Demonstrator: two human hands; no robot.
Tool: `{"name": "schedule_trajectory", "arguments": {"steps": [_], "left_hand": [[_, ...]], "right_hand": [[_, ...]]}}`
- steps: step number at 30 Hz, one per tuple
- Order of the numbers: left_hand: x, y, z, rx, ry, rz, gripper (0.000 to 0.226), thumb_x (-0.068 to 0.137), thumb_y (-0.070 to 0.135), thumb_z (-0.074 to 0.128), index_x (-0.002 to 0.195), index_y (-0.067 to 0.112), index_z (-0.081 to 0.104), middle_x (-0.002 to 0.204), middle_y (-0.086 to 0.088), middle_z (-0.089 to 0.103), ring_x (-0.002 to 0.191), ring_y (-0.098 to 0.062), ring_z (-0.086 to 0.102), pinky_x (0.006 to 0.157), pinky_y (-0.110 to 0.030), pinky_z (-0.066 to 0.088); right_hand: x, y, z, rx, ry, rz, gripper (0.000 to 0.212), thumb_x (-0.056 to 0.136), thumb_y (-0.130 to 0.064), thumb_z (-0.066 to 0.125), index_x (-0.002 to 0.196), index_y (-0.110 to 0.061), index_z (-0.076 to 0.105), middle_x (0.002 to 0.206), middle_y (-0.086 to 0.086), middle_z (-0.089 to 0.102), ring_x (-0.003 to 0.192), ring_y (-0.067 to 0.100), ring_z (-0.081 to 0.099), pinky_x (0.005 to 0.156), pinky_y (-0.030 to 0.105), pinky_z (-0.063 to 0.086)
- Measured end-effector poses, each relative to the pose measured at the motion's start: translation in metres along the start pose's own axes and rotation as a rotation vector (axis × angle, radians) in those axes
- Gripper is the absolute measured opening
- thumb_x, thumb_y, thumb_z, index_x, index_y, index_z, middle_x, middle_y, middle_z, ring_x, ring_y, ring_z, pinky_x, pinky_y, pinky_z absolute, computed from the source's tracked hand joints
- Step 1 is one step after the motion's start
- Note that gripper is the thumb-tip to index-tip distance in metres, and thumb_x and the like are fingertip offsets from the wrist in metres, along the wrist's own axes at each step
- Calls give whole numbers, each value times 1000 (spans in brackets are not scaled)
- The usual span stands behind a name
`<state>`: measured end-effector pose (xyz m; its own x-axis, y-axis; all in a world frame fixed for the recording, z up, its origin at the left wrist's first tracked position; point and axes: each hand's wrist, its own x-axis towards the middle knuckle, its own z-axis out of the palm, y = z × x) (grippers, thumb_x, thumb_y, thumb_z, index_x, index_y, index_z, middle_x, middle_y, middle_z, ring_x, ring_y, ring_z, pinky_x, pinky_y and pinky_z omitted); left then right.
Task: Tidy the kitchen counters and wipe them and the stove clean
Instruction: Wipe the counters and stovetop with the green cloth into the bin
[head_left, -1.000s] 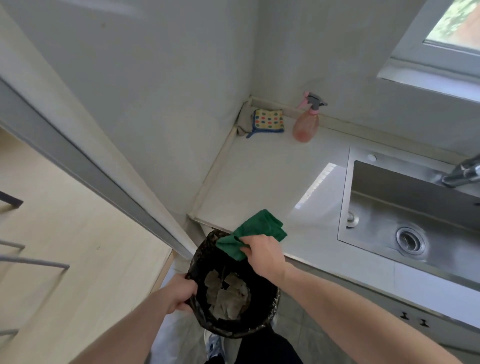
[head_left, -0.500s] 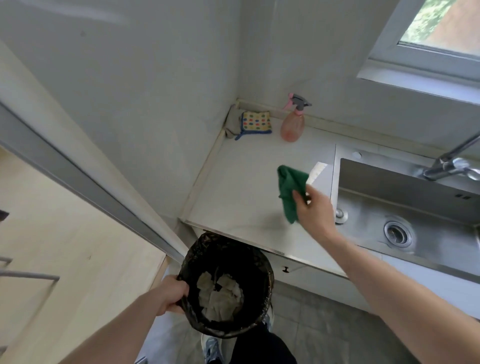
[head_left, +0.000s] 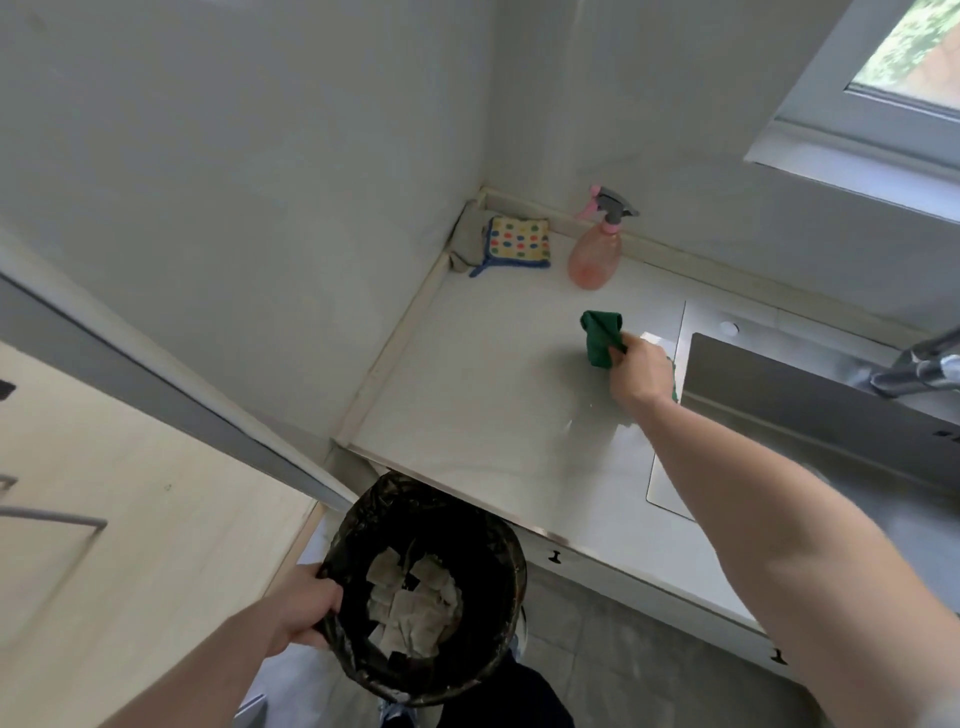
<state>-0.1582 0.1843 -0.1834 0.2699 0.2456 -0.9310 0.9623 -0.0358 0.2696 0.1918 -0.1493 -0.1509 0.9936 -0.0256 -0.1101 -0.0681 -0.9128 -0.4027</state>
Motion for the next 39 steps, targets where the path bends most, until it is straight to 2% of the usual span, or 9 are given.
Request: {"name": "schedule_trajectory", "arguments": {"steps": [5,10,13,16,19,24,32,34,39], "left_hand": [[0,1,5,-21,7,-21,33,80,-11,47,107,1,64,81,-21,74,70,-37,76,59,-40,63],[0,-1,9,-49,17,-31,34,79,-10,47,106,2,64,86,-20,72,68,-34,76,62,-42,64],[1,-3,11,-61,21,-32,34,80,-12,46,106,1,63,86,-21,71,67,-35,76,58,-40,63],[1,-4,10,-43,26,-25,35,79,-11,47,107,1,64,92,-23,73,73,-38,77,66,-48,65],[-1,-5,11,-10,19,-8,34,78,-9,48,106,2,63,94,-24,72,74,-38,77,71,-51,65],[-6,-2,15,22,19,27,31,78,-10,49,104,1,63,93,-24,73,74,-39,77,67,-48,65],[-13,-3,18,88,-3,85,31,79,-10,50,103,0,67,98,-24,73,74,-37,77,64,-46,65],[-16,-3,19,100,-13,107,29,81,-10,51,102,2,67,97,-22,74,77,-37,76,66,-45,65],[-18,-5,22,98,-23,115,30,81,-10,52,106,-1,67,90,-20,73,68,-33,74,55,-35,62]], "right_hand": [[15,-5,40,-38,-97,60,25,99,-15,46,113,-17,66,105,15,69,99,39,64,74,35,44],[13,-13,64,-253,-138,-27,36,103,-31,48,138,-25,55,130,11,54,119,45,53,76,42,45],[2,-23,66,-269,-106,-115,30,102,-25,47,127,-23,62,116,11,64,103,39,63,69,35,41],[-25,-42,69,-274,-128,-276,25,99,-17,43,112,-20,65,96,11,72,85,37,68,63,34,41],[-69,-55,79,-255,-189,-406,26,102,-16,42,115,-18,64,96,10,72,83,35,69,62,35,44],[-154,-62,95,-148,-271,-523,25,105,-22,44,116,-21,66,98,6,73,86,32,68,70,39,52],[-241,-47,66,103,-434,-439,22,104,-29,47,113,-23,66,96,6,75,86,34,66,67,37,46],[-248,-39,49,182,-375,-388,18,104,-29,48,107,-22,64,91,4,74,83,33,65,67,38,48],[-218,-13,-4,355,-56,-188,15,103,-27,50,103,-22,64,74,-4,67,66,24,62,61,38,50]]}}
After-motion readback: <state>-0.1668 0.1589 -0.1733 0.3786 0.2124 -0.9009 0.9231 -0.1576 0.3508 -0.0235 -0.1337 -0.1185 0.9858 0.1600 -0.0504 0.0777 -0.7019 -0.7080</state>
